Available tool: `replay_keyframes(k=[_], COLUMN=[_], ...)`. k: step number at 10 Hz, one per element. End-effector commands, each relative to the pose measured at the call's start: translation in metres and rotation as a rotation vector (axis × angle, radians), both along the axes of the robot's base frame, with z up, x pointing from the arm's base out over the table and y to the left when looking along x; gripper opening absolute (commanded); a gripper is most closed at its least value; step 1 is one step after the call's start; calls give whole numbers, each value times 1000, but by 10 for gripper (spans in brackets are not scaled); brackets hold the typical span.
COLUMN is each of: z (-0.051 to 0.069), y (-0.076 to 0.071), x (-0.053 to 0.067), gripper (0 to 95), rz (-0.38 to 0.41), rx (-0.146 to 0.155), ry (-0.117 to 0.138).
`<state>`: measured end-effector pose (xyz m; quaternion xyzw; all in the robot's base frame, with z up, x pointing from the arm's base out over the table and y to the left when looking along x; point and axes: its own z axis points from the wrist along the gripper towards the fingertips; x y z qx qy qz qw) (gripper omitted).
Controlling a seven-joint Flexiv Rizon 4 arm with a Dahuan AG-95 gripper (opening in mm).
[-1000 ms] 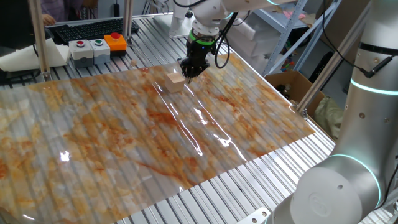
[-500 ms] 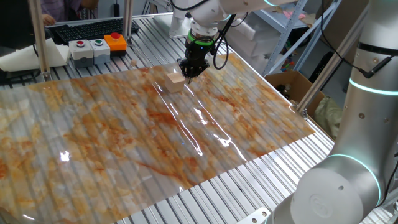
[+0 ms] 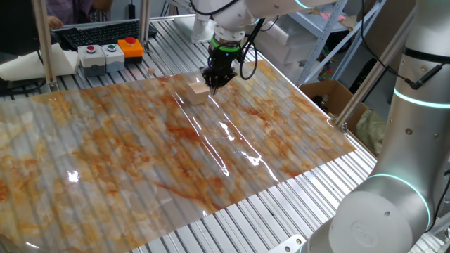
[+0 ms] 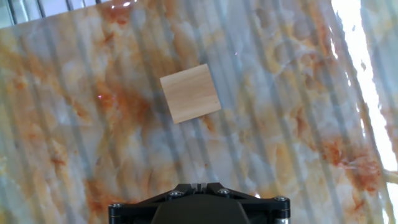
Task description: Use the gripper to push the small block from left to right
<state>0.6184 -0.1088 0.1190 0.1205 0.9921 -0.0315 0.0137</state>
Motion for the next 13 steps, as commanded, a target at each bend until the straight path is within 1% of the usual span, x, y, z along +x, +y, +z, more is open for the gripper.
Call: replay_keyframes(k=[1, 2, 3, 4, 5, 6, 9, 10, 12, 13], z=[-6, -8, -7, -6, -8, -9, -13, -13, -11, -4], y=[-3, -5, -8, -12, -13, -13, -15, -16, -18, -20], x=[8, 11, 15, 20, 23, 25, 31, 34, 38, 46], gripper=[0, 0, 0, 0, 0, 0, 0, 0, 0, 0], rz=[15, 16, 24, 33, 19, 24, 21, 26, 23, 26], rx=[-26, -33, -41, -39, -38, -39, -37, -38, -36, -33], ry=[-6, -10, -9, -3, -3, -2, 13, 24, 27, 41])
